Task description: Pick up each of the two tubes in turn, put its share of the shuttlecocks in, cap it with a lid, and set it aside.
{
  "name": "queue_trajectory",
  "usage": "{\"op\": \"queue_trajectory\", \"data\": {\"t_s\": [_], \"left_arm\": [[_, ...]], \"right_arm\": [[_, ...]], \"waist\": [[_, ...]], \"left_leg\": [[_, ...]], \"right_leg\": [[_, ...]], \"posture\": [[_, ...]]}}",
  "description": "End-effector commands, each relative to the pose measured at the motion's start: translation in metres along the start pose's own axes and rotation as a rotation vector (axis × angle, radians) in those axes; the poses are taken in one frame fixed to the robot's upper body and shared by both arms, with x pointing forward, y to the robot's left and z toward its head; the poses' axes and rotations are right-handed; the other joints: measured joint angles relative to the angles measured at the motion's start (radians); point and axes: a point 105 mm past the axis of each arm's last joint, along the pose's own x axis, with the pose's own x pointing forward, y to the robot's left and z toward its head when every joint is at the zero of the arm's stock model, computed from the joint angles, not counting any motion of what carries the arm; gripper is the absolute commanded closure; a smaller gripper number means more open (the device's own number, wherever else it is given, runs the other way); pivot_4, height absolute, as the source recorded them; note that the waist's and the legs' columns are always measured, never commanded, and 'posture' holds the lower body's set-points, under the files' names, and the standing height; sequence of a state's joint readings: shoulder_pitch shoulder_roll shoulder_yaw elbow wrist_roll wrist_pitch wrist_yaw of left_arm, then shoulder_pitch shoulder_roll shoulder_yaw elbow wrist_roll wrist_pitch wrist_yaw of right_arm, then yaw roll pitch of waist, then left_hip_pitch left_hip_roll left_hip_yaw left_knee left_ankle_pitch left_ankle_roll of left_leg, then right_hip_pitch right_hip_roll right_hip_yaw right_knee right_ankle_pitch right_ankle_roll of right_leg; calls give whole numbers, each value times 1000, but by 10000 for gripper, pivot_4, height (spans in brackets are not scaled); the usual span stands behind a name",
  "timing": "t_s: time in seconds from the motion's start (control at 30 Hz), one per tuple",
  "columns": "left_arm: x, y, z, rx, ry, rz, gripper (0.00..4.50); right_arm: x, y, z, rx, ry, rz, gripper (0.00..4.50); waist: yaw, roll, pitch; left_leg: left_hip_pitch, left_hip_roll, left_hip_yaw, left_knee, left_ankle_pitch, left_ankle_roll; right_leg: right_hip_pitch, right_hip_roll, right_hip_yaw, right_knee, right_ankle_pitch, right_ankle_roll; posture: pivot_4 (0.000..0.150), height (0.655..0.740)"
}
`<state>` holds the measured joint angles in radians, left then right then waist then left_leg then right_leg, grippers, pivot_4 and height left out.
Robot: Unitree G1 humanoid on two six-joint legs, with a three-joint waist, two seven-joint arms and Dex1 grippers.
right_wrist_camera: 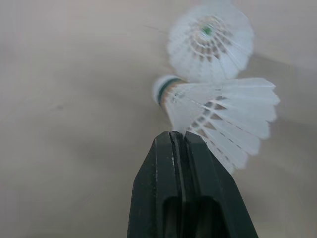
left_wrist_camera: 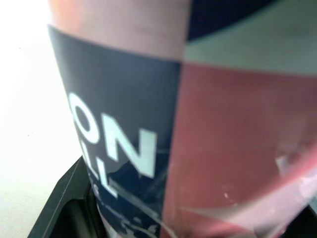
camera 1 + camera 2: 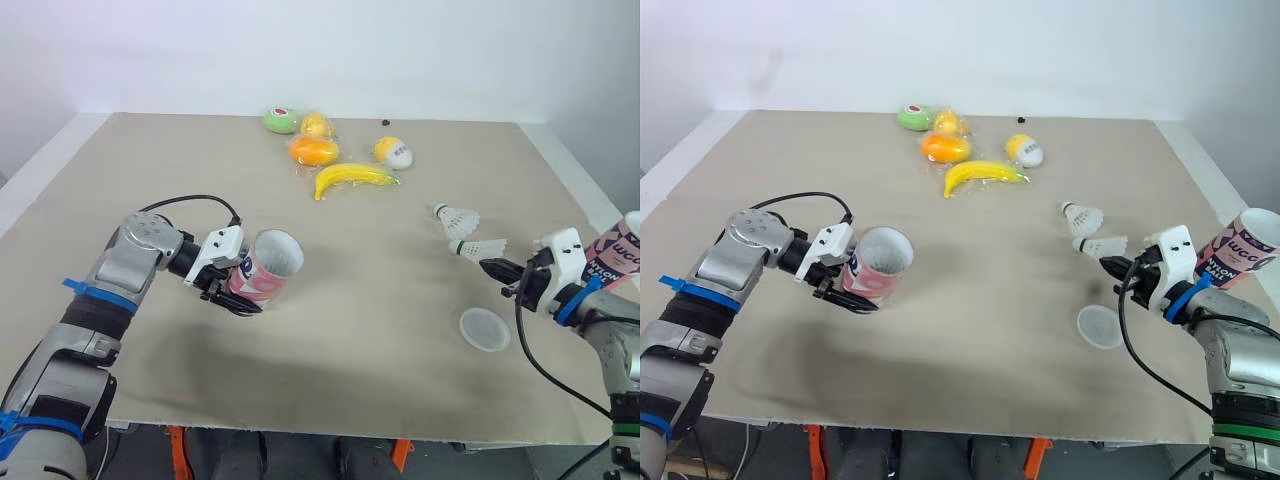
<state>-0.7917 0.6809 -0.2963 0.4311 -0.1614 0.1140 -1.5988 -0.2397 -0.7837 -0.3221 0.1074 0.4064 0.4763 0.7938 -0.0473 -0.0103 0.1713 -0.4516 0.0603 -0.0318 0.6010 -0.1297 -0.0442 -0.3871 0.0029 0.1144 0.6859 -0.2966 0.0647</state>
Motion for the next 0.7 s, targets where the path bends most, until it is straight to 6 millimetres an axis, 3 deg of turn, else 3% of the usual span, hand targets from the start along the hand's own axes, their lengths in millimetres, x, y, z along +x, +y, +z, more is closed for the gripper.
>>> {"op": "queue_trajectory", "data": {"t_s": [0.03, 0.17, 0.33, 0.5, 0.7], "left_arm": [[2, -3, -4, -12, 20, -31, 14973], [3, -2, -3, -11, 20, -32, 14973], [3, -1, -2, -8, 15, -32, 14973], [1, 0, -2, -8, 19, -27, 14973], [1, 2, -1, -7, 16, -24, 14973]], "right_arm": [[-12, 47, 72, -205, -184, 192, 44750], [-10, 123, 108, -407, -255, 478, 44750], [-3, 163, 132, -507, -328, 622, 44750], [6, 207, 139, -654, -340, 816, 44750], [10, 224, 141, -722, -339, 914, 44750]], "waist": [[0, 1, 0], [-3, 2, 0], [1, 0, 1], [2, -1, 1], [2, -1, 1]], "left_leg": [[0, 0, 0, 0, 0, 0], [0, 0, 0, 0, 0, 0], [0, 1, 0, 1, 0, 0], [-2, 1, 0, 0, 0, 0], [-3, 1, -1, 0, 0, 0]], "right_leg": [[0, 0, 0, 0, 0, 0], [0, 0, 0, 0, 0, 0], [0, 0, -1, 0, 0, 0], [-2, 0, -1, 0, 0, -1], [-3, 0, -2, 0, -1, -1]], "posture": [[1500, 7400], [1500, 7400], [1500, 7400], [1500, 7400], [1500, 7400]]}}
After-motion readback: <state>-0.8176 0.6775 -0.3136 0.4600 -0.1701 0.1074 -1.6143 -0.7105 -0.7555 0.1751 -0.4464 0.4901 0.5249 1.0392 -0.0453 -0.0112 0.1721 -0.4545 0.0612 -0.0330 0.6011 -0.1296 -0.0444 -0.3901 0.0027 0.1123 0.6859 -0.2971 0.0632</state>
